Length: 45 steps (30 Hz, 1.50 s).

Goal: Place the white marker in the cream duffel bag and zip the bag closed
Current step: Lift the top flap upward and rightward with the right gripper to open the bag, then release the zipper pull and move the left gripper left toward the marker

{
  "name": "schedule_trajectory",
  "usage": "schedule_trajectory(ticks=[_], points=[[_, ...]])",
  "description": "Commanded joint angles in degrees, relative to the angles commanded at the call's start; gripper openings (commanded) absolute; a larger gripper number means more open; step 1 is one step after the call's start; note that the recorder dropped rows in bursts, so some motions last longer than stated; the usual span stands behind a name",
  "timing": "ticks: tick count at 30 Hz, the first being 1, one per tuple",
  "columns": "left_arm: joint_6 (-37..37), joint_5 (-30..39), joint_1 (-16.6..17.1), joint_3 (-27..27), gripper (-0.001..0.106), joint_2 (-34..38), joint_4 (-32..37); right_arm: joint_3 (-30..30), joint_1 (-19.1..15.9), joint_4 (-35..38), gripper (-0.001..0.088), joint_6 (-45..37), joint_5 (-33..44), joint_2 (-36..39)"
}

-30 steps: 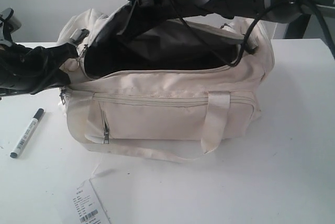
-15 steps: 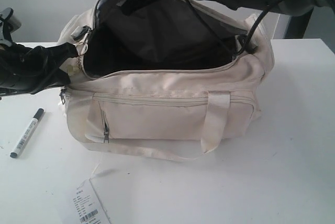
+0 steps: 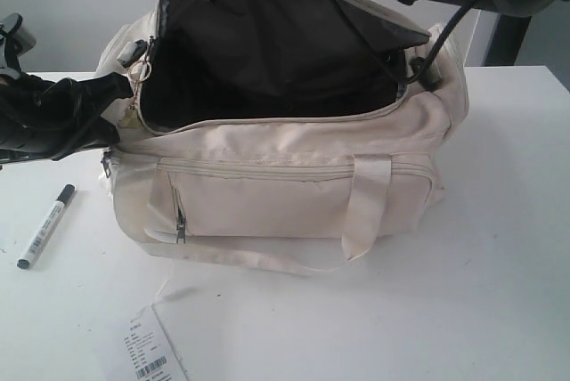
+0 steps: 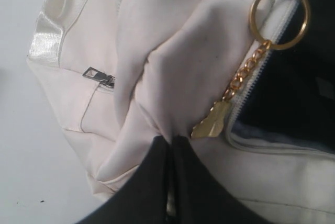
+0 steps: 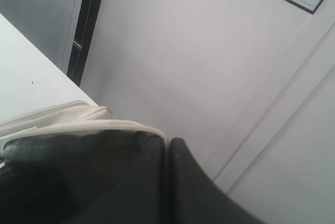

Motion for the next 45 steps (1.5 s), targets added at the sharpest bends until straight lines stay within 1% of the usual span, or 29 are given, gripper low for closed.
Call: schedule_trajectory(ticks=[12,14,17,20,21,23,25,27,33,37,41,45], points=[[-0.2,-0.1,0.0,0.0,0.000,0.0,0.0,0.0,0.0,0.0,0.0000,0.0,0.1,0.0],[-0.1,-0.4,0.0,0.0,0.004,0.0,0.0,0.0,0.0,0.0,0.0000,0.0,0.1,0.0],[-0.1,-0.2,0.0,0.0,0.019,0.0,0.0,0.0,0.0,0.0,0.0000,0.0,0.1,0.0],[0.0,0.0,0.0,0.0,0.039,0.0,0.0,0.0,0.0,0.0,0.0000,0.0,0.1,0.0],[0.7,0.0,0.0,0.0,0.047,0.0,0.0,0.0,0.0,0.0,0.0000,0.0,0.1,0.0],[2.4,0.3,0.0,0.0,0.059,0.0,0.0,0.0,0.0,0.0,0.0000,0.0,0.1,0.0],[2.5,1.8,0.0,0.0,0.068,0.0,0.0,0.0,0.0,0.0,0.0000,0.0,0.1,0.0],[2.6,4.0,0.0,0.0,0.073,0.0,0.0,0.0,0.0,0.0,0.0000,0.0,0.1,0.0],[3.1,11.5,0.0,0.0,0.074,-0.2,1.0,0.0,0.0,0.0,0.0000,0.0,0.1,0.0],[3.1,14.7,0.0,0.0,0.074,-2.2,6.2,0.0,0.0,0.0,0.0000,0.0,0.1,0.0],[3.1,16.3,0.0,-0.1,0.074,-5.7,11.0,0.0,0.0,0.0,0.0000,0.0,0.1,0.0],[3.1,15.7,0.0,-1.7,0.074,-9.1,12.0,0.0,0.0,0.0,0.0000,0.0,0.1,0.0]])
